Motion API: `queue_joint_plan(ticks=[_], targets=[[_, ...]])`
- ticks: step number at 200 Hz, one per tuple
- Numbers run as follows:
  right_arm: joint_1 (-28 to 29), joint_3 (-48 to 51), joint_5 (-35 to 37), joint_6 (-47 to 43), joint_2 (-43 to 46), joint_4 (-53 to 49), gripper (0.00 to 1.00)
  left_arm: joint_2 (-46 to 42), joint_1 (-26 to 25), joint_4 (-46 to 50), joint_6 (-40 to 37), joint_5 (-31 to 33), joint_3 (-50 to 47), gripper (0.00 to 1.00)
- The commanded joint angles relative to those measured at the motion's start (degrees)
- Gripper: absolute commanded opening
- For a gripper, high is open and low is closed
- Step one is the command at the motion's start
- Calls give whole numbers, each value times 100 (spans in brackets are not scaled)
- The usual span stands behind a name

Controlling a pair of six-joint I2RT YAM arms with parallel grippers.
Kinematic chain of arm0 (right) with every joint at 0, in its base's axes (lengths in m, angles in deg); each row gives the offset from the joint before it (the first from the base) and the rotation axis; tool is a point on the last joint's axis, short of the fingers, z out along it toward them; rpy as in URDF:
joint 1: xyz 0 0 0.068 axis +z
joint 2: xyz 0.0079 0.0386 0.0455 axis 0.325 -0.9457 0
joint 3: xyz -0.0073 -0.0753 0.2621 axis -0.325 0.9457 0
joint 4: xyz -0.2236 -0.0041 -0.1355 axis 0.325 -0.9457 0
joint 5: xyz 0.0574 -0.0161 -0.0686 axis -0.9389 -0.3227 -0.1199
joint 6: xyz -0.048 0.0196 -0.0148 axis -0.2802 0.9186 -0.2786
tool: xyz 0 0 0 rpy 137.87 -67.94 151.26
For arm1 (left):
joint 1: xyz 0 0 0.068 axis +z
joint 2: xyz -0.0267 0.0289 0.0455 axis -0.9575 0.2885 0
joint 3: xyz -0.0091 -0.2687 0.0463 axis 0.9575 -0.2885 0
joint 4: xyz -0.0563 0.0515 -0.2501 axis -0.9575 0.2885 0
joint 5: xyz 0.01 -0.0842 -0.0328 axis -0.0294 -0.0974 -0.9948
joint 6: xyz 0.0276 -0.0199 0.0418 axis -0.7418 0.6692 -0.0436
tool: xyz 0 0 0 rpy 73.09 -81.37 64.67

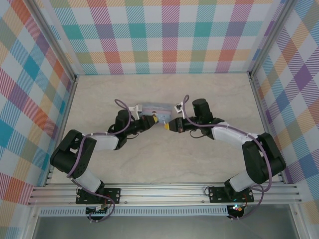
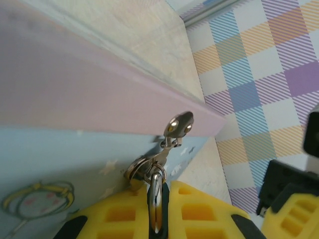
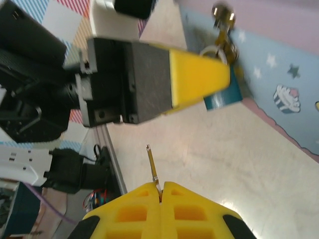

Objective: Unlock the padlock with the key

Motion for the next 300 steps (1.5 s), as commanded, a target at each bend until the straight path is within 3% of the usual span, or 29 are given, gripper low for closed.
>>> queue_joint_plan(ticks=[1, 151, 300], targets=[[119, -19, -350, -92, -79, -49, 4, -186, -102, -264, -26, -279, 208, 0], [185, -195, -66, 132, -1195, 221, 4, 265, -261, -973, 124, -302, -23, 0], [161, -676, 291, -280, -1520, -223, 4, 422, -327, -1202, 18, -811, -86, 0]])
